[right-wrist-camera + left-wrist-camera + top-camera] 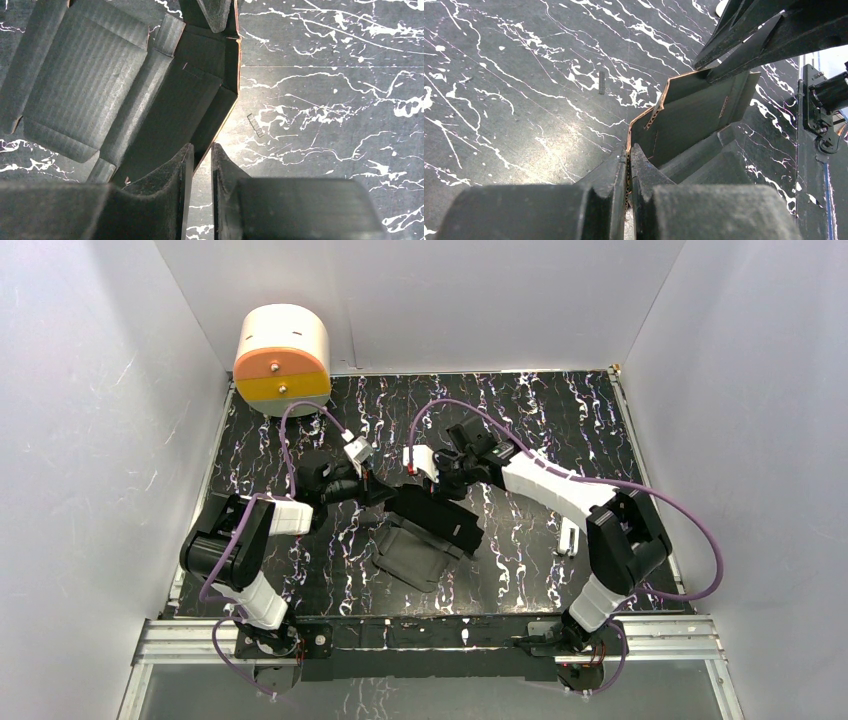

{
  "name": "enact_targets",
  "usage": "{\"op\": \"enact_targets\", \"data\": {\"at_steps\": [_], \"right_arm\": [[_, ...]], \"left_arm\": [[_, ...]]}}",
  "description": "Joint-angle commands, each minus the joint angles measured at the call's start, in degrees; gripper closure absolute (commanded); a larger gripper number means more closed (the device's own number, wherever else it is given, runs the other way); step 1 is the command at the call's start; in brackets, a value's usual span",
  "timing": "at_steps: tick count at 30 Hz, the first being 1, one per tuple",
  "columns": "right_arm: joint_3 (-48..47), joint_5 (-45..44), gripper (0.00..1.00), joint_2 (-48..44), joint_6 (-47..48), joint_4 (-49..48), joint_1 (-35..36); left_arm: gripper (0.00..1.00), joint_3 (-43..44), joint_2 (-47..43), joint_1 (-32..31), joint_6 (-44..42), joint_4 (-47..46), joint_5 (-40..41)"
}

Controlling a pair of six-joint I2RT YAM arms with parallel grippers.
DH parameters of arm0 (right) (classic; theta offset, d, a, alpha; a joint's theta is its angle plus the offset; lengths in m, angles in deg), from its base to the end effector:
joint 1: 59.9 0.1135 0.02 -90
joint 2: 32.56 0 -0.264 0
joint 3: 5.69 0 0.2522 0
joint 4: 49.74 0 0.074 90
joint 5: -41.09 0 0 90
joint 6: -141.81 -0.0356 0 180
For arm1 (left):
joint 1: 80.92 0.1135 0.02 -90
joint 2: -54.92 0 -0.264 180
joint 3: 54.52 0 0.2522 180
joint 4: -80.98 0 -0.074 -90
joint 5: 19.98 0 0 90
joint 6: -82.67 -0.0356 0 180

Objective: Fold the paper box
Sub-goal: Fold the paper box at the center of the board.

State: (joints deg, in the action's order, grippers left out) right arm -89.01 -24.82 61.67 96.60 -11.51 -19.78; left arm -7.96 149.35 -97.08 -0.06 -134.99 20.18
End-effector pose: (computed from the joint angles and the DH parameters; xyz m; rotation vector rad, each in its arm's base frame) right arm 0.2635 0.2410 0.2485 -1.7424 1.6249 0.4703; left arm 0.2848 -0.1109 0.1697 0.7744 1.6534 -1.0587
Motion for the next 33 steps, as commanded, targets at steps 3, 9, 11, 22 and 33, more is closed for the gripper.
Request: {"op": "enact_targets", "data": {"at_steps": [3,9,11,22,33], "right_arm": [[-2.3,3.6,0.77,1.4,1.6,3.1,0.1],[-2.9,4.7,0.91,1.2,1.7,3.1,1.0],[-2.9,3.6,0.98,1.1,1.6,2.9,2.1],[-3.3,-10.9,0.98,3.0,-1.8,1.2,8.6],[-13.5,-22.5,0.94,9.4,-0.2,4.4,10.0]], "left_arm": [[1.0,-0.1,-1.4,-0.3,-0.9,-4.1,1.0],[1.0,-0.9,-1.1,-0.4,0.6,-6.5,3.1],[1.0,-1.3,-1.7,-0.4,0.8,-6.8,4.0],[1.0,-4.1,-4.6,-0.7,3.5,-11.5,8.7],[1.0,-6.1,-3.4,-3.4,7.0,-26.4,21.4]]}}
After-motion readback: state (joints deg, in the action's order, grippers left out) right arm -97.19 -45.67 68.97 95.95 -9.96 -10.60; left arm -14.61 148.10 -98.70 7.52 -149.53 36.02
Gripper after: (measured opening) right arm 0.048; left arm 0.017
